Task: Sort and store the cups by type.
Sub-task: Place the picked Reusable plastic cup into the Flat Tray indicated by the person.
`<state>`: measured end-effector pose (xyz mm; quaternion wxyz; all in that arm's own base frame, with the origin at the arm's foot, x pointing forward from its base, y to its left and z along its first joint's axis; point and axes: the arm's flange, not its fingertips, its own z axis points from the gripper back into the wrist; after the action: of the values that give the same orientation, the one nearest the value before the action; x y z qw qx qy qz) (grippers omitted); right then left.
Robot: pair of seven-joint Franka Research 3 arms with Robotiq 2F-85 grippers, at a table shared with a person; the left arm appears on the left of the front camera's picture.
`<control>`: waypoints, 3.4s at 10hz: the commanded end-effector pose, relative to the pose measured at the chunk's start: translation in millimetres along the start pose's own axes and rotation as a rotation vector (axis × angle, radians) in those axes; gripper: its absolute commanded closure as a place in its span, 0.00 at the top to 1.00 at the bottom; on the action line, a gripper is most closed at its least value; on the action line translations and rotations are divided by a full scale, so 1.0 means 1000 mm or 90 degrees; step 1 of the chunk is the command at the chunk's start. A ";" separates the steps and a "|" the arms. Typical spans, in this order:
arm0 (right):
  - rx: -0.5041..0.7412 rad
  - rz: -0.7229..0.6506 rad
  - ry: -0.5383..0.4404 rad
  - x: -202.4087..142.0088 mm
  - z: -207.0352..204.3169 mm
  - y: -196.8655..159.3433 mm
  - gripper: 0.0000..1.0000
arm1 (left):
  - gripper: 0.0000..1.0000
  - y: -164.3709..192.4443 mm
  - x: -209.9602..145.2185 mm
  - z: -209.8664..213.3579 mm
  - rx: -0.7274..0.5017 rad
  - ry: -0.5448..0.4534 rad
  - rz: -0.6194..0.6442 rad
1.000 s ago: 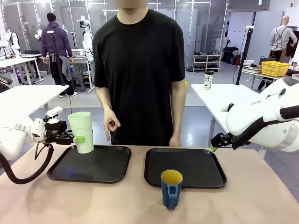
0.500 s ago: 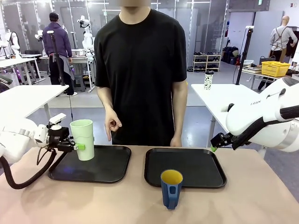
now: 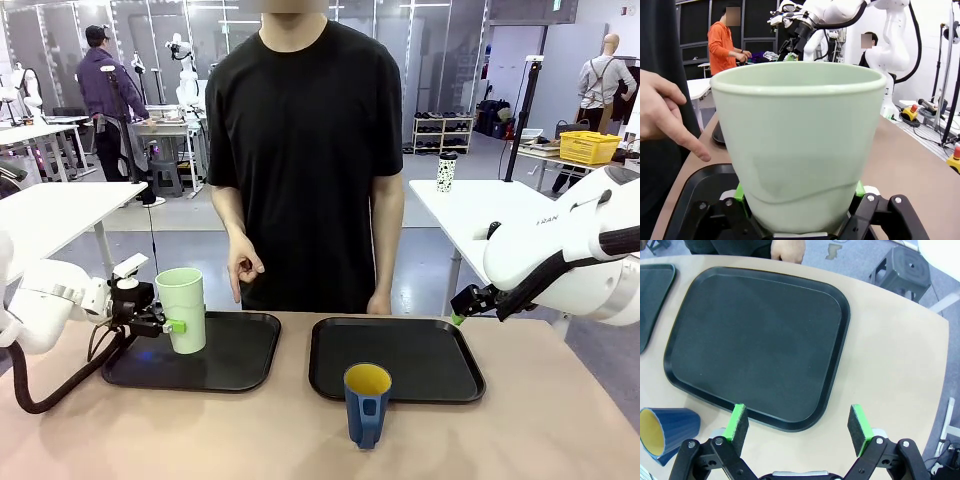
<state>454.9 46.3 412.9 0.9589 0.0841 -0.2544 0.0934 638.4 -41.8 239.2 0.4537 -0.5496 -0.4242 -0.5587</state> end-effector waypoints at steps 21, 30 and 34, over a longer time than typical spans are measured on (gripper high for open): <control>0.008 -0.004 -0.001 0.000 0.000 -0.002 1.00 | 1.00 0.030 -0.039 0.009 -0.060 0.024 0.029; 0.008 -0.004 -0.001 0.000 0.000 -0.002 1.00 | 1.00 0.002 -0.020 0.074 0.025 0.105 0.105; 0.008 -0.004 -0.001 0.000 0.000 -0.002 1.00 | 1.00 -0.032 0.015 0.091 0.147 0.175 0.063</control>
<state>454.9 46.4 412.8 0.9589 0.0841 -0.2543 0.0935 653.4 69.1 250.9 0.5790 -0.4578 -0.3896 -0.5509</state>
